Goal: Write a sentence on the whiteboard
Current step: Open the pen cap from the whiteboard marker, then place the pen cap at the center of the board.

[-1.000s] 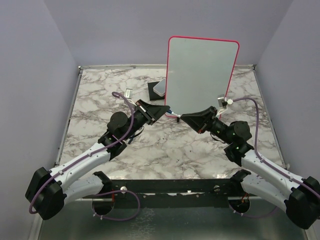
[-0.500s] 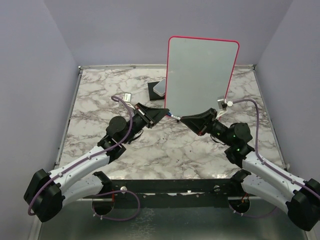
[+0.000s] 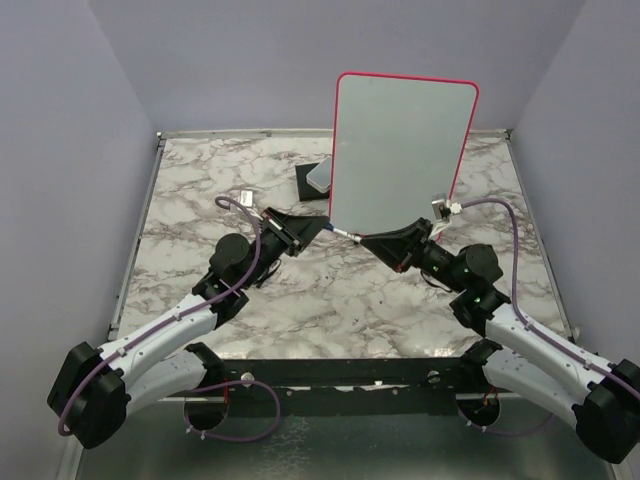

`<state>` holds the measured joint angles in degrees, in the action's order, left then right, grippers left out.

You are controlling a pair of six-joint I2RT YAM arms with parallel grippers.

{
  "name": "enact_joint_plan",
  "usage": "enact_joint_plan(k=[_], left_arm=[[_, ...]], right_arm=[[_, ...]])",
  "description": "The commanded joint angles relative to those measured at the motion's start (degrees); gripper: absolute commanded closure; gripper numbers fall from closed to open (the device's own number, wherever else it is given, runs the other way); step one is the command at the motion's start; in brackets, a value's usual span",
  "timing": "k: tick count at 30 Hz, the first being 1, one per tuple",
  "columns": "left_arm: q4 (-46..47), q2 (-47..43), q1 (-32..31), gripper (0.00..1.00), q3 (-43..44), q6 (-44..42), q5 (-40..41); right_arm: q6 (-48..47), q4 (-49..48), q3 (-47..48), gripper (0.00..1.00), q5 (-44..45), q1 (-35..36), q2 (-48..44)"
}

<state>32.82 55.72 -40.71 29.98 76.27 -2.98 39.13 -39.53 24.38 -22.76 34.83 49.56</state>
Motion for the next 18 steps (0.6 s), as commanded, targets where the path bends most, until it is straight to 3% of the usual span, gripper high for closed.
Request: enact_joint_plan(k=[1, 13, 18], left_arm=[[0.1, -2.6, 4.9, 1.0, -1.0, -0.4, 10.2], [-3.1, -5.8, 8.7, 1.0, -3.5, -0.9, 9.8], [-20.8, -6.3, 9.0, 1.0, -0.1, -13.0, 8.9]], right_arm=[[-3.8, 4.5, 1.3, 1.0, 1.5, -0.7, -2.3], [-4.7, 8.9, 0.9, 1.0, 3.7, -0.7, -5.9], [-6.6, 14.4, 1.8, 1.0, 7.3, -0.7, -8.9]])
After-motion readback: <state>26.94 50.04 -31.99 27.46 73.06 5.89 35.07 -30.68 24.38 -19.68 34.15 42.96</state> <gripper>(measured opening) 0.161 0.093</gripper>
